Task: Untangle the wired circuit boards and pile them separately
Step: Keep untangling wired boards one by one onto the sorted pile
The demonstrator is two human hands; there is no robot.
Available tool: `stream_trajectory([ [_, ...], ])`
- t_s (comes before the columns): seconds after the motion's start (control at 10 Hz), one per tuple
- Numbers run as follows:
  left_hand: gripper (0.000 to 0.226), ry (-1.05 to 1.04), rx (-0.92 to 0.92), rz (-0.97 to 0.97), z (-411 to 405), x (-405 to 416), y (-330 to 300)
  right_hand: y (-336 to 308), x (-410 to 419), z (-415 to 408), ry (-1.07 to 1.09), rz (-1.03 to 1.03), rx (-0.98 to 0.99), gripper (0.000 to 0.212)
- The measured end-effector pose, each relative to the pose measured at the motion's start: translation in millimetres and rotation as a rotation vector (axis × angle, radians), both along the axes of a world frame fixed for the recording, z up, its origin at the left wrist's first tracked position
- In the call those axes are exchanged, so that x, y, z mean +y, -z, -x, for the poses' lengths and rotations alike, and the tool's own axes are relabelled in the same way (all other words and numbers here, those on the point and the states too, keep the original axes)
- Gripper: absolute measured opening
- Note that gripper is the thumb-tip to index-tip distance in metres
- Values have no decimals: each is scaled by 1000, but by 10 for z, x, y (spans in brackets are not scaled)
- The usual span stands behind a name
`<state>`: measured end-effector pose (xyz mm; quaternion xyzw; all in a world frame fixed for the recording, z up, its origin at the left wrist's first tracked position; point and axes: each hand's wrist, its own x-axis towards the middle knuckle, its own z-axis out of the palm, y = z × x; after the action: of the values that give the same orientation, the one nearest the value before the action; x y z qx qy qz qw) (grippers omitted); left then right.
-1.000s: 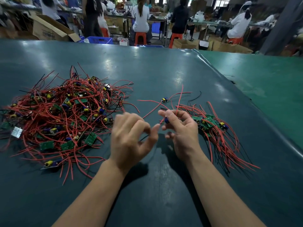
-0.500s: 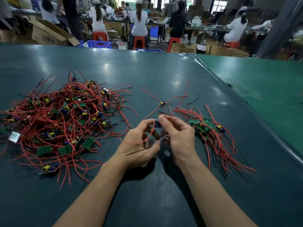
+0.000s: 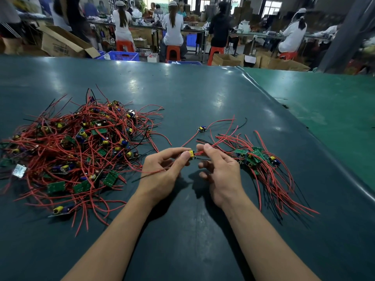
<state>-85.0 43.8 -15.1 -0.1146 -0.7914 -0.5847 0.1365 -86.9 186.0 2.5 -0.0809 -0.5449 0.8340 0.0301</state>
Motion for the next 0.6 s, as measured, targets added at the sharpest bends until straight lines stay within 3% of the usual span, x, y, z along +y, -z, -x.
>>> stream_trajectory([
  [0.1, 20, -11, -19, 6, 22, 12, 51, 3, 13, 10, 15, 46, 1, 16],
  [0.2, 32, 16, -43, -119, 21, 10, 39, 13, 34, 22, -9, 89, -6, 9],
  [0.4, 14, -77, -118, -113, 56, -9, 99, 48, 47, 31, -38, -135, 51, 13],
  [0.5, 25, -28, -93, -49, 30, 20, 74, 60, 57, 51, 61, -188, 148, 15],
  [0.6, 15, 38, 0, -289, 11, 78, 8, 64, 66, 74, 171, -199, 176, 16],
])
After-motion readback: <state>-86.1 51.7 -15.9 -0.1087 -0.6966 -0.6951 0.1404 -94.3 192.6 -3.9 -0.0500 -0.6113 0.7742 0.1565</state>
